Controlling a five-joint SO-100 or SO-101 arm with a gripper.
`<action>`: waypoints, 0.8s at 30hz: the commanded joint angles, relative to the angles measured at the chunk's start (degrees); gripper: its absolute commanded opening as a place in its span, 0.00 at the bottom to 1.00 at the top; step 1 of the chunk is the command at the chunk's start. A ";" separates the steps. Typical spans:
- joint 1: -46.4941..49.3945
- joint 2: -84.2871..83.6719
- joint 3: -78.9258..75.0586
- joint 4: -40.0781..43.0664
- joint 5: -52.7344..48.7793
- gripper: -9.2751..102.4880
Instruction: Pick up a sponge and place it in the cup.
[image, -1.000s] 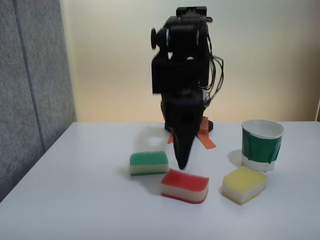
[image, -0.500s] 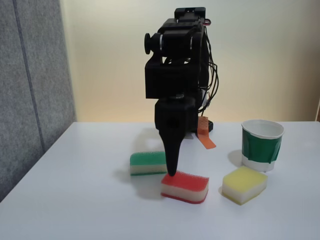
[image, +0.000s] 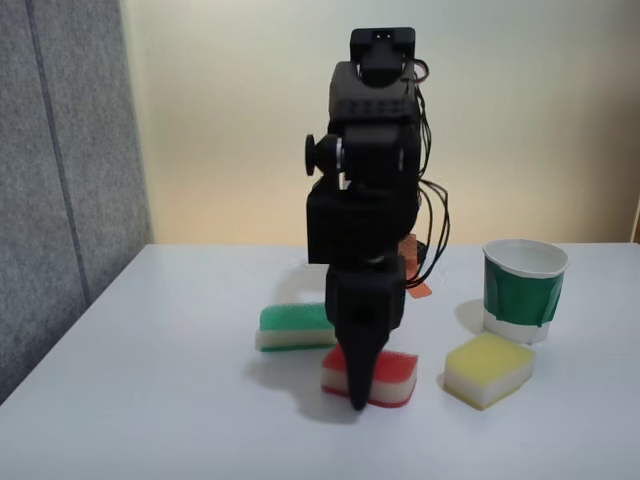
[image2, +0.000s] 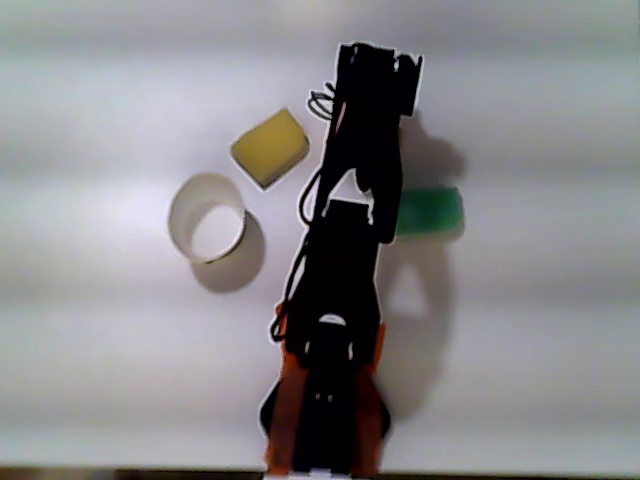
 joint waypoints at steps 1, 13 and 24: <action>0.44 1.23 2.02 -0.53 -2.46 0.25; -2.64 19.86 13.80 -4.75 -10.37 0.08; -13.18 52.03 20.57 -3.60 6.24 0.08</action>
